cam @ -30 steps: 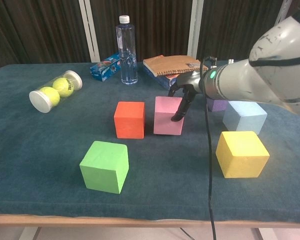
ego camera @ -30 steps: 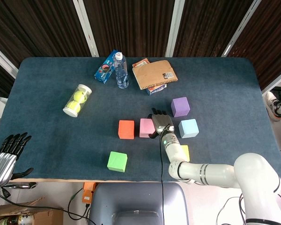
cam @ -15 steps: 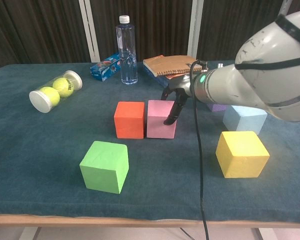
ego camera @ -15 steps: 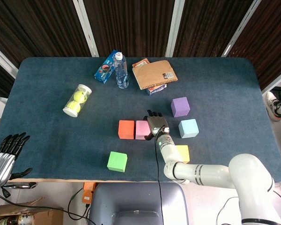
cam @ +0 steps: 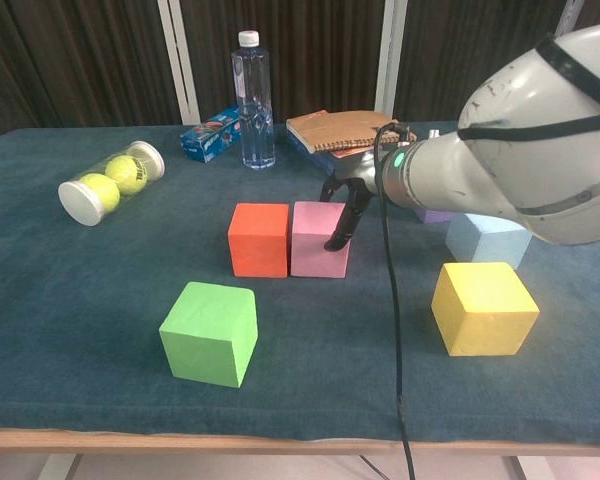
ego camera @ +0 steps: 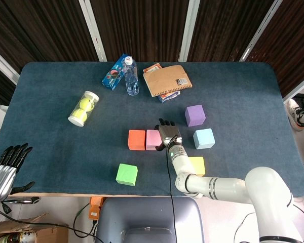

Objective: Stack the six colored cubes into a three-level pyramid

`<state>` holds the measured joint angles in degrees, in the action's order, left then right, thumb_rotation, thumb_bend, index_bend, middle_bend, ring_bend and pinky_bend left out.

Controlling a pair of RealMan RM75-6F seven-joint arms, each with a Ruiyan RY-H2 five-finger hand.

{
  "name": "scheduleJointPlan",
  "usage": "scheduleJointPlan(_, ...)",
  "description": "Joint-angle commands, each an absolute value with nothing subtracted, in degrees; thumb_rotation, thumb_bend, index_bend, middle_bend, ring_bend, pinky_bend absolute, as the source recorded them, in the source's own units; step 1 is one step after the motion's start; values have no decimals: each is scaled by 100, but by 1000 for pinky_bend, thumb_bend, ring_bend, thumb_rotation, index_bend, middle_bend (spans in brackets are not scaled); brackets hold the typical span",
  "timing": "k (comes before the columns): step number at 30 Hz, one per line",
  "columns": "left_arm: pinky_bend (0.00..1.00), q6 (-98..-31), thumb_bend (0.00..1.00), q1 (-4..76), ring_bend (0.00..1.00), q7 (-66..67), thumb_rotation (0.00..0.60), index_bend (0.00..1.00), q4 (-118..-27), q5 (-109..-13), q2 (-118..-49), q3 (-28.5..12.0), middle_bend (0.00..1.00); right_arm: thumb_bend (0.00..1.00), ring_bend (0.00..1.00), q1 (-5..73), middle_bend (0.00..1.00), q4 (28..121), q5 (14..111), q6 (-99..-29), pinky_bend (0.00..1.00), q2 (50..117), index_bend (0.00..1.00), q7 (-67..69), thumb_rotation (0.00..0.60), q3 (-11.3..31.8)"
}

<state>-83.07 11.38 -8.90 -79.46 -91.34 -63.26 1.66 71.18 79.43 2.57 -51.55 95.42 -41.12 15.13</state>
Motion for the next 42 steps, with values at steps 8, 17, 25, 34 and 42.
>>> scheduleJointPlan(8,67,-8305,87,1117,0,-938,579,20,-7920,-9141,-6318,144,31,202,0,7121,0,7856,270,-5175,0,9653,431,-4176,600,1573)
scheduleJointPlan(17,67,-8279,87,1106,0,-973,582,20,-7900,-9149,-6314,137,31,202,0,7115,0,7785,304,-5148,0,9734,406,-4202,600,1638)
scheduleJointPlan(25,67,-8270,87,1094,0,-989,581,20,-7887,-9142,-6308,123,30,202,0,7095,0,7751,389,-5118,0,9784,414,-4172,600,1695)
scheduleJointPlan(34,67,-8255,87,1085,0,-997,585,20,-7886,-9140,-6302,113,31,202,0,7052,0,7801,385,-5112,0,9743,382,-4170,600,1715)
scheduleJointPlan(42,67,-8246,87,1083,0,-974,586,20,-7884,-9135,-6313,98,31,202,0,7040,0,7814,314,-5026,0,9695,142,-4214,600,1696)
